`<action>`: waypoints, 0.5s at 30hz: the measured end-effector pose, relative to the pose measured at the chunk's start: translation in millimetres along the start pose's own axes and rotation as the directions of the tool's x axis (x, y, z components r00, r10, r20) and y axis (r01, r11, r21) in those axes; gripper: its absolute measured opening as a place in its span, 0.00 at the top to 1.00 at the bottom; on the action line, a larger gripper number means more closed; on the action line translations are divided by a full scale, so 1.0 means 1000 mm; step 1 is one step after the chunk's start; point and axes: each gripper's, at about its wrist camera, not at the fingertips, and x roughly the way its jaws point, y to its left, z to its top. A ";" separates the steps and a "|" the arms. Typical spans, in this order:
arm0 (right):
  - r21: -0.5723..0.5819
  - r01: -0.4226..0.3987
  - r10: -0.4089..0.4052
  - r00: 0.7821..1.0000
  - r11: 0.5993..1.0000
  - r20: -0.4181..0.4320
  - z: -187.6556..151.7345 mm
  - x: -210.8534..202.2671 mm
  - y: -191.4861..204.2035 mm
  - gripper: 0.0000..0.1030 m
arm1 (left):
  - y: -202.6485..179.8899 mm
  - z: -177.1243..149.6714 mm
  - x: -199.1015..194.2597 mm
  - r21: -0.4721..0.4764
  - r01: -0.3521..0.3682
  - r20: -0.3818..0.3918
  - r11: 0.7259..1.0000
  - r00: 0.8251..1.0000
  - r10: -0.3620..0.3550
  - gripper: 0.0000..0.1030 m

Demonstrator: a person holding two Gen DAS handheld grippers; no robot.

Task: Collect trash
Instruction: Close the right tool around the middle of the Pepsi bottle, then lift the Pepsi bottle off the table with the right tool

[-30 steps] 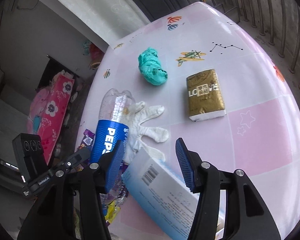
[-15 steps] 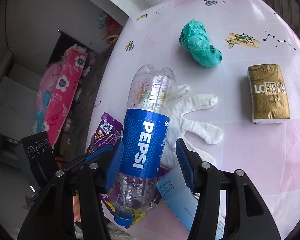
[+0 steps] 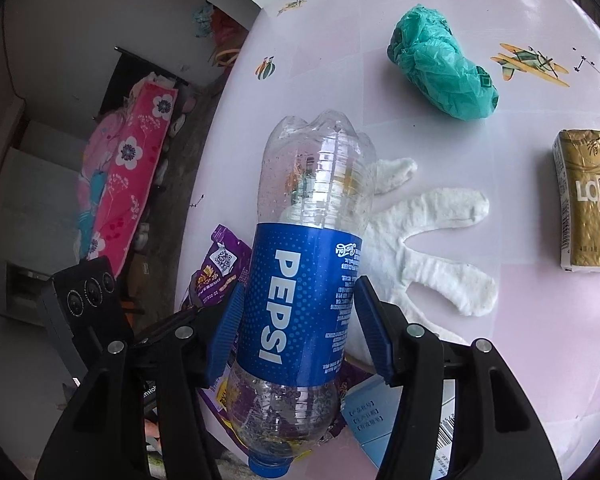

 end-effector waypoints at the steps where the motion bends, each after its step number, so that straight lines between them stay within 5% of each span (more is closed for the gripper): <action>1: 0.005 -0.006 0.006 1.000 1.000 0.003 0.000 0.000 0.000 0.46 | -0.001 0.000 -0.001 -0.003 0.002 0.001 1.000 1.000 -0.002 0.99; 15: 0.041 -0.197 0.193 0.976 0.980 0.097 -0.010 -0.056 -0.004 0.47 | -0.051 0.009 -0.045 0.042 0.028 0.089 0.999 0.995 -0.032 1.00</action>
